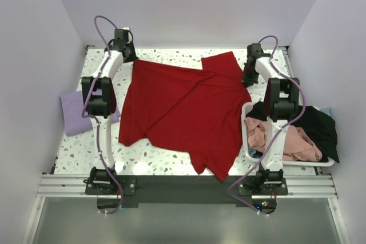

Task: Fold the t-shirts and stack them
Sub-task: Flatten the tshirt out

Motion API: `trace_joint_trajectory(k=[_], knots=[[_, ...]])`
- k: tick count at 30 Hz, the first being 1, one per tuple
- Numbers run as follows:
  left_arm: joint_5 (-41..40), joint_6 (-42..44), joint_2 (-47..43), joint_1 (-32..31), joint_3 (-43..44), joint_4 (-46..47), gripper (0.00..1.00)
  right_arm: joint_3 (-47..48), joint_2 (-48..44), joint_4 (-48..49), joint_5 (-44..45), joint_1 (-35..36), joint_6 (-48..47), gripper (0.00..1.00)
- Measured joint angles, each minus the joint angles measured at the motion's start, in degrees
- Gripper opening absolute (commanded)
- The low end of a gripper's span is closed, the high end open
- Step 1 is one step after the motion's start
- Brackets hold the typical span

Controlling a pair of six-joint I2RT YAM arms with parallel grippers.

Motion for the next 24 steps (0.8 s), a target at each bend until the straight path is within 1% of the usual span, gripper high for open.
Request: trace_joint_trajectory(k=[6,7,9,10,13,15,17,20,24], knots=[[0.09,-0.07,1.95,0.07,1.84,0.31,0.0,1.7,0.9,-1.73,0.24,0.0,0.0,0.0],[0.09,-0.11,1.99,0.07,1.88,0.42,0.08,1.92,0.98,-1.95,0.24,0.0,0.02,0.0],[0.28,-0.22,1.99,0.09,1.92,0.83,0.29,2.36,1.25,-2.38,0.26,0.0,0.0,0.0],[0.31,-0.33,1.99,0.09,1.92,1.36,0.45,2.69,1.4,-2.64,0.26,0.0,0.02,0.0],[0.92,-1.4,1.55,0.22,1.44,2.27,0.58,3.48,1.75,-3.41,0.24,0.0,0.02,0.0],[1.81,-1.68,-1.44,0.31,-3.04,3.61,0.6,3.74,1.88,-3.67,0.22,0.0,0.02,0.0],[2.62,-1.77,-7.13,0.28,-11.96,5.49,0.6,4.2,2.14,-4.15,0.22,0.0,0.04,0.0],[3.58,-1.77,-17.88,-0.15,-26.25,6.45,0.57,5.03,2.54,-4.92,0.17,0.0,0.04,0.0],[4.13,-1.84,-29.59,-1.81,-39.74,6.49,0.52,5.09,2.58,-5.01,0.11,-0.02,0.09,0.0]])
